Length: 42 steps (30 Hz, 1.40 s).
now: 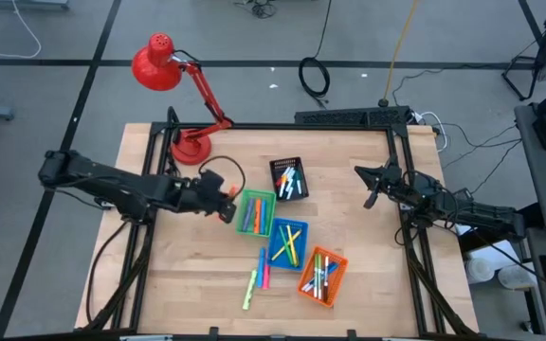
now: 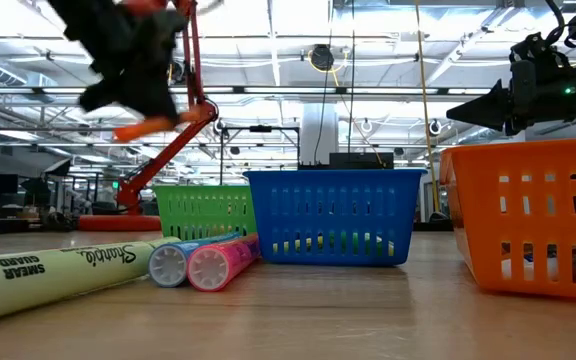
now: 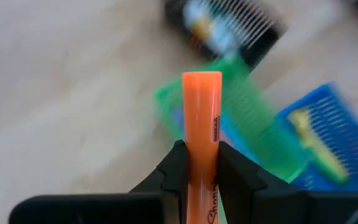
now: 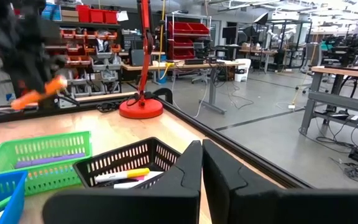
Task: Pick & Place Markers
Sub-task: Put the orange highlighter into the green basket
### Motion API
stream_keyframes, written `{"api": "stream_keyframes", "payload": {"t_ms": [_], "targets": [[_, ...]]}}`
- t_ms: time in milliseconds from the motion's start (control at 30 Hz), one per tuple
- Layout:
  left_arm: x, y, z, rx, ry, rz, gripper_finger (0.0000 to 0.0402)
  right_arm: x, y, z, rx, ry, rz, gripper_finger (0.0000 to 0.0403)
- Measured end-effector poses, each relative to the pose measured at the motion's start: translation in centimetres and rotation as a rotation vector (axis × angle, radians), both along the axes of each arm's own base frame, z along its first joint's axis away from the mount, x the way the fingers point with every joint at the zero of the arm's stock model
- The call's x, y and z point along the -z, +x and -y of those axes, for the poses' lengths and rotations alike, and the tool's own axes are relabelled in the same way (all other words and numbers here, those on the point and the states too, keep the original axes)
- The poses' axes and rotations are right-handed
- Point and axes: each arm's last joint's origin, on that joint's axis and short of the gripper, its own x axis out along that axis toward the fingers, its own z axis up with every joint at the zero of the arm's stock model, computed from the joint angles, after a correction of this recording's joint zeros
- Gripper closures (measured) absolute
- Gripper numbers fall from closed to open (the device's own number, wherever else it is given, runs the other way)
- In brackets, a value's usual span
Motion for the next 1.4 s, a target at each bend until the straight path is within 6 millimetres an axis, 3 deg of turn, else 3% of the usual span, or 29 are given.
{"api": "stream_keyframes", "payload": {"t_ms": [133, 233, 500, 1233, 1400], "targets": [[-2.1, 1.5, 0.2, 0.142, 0.138, 0.211, 0.0341, 0.0, 0.0, 0.0, 0.000, 0.000, 0.000, 0.0403], [-2.5, 2.8, 0.3, 0.242, 0.164, 0.287, 0.0341, 0.0, 0.0, 0.0, 0.000, 0.000, 0.000, 0.0403], [-1.0, 3.8, -0.5, 0.264, 0.132, 0.224, 0.0341, 0.0, 0.0, 0.0, 0.000, 0.000, -0.002, 0.0403], [-0.9, 3.7, -0.6, 0.271, 0.128, 0.207, 0.0341, 0.0, 0.0, 0.0, 0.000, 0.000, -0.002, 0.0403], [0.0, 4.3, -0.5, 0.273, 0.127, 0.179, 0.0341, 0.0, 0.0, 0.0, 0.000, 0.000, -0.002, 0.0403]]}}
